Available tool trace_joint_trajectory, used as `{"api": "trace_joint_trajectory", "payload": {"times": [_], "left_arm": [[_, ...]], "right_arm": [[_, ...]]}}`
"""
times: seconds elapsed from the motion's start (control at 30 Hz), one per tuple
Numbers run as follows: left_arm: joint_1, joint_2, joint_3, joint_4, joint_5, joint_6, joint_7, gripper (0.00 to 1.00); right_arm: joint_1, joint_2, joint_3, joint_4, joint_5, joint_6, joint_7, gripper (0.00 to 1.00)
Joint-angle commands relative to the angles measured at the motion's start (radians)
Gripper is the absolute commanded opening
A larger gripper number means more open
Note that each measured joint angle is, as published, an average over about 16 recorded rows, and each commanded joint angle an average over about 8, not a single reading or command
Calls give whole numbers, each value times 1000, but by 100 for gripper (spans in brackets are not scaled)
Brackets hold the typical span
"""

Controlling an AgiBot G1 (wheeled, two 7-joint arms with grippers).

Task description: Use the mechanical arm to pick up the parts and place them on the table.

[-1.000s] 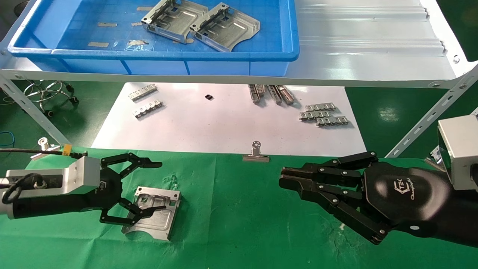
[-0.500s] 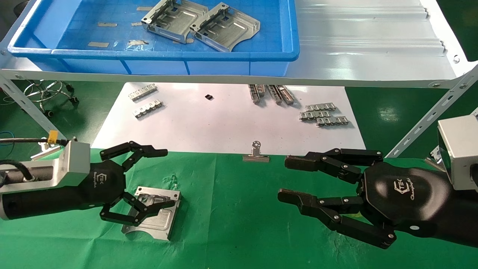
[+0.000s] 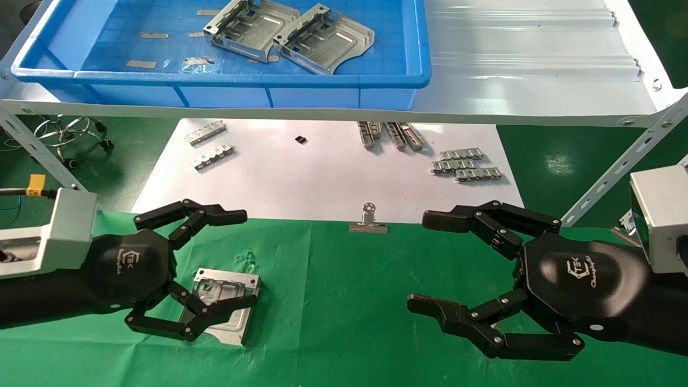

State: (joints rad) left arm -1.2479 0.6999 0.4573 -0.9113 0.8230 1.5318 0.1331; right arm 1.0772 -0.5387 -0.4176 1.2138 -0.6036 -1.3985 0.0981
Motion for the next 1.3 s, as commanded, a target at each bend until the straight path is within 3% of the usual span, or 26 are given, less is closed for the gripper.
{"api": "trace_joint_trajectory", "payload": {"times": [0.03,0.63,1.3], "left_arm": [[19,-10,-19,-40,-10,-4,-35,100],[181,-93,-185,-389,-98,-38,-330,100],[180,-93,-184,-386,-98,-39,-326,100]], "right_arm": [[0,0,0,0,0,0,0,100],[0,0,0,0,0,0,0,100],[0,0,0,0,0,0,0,100]]}}
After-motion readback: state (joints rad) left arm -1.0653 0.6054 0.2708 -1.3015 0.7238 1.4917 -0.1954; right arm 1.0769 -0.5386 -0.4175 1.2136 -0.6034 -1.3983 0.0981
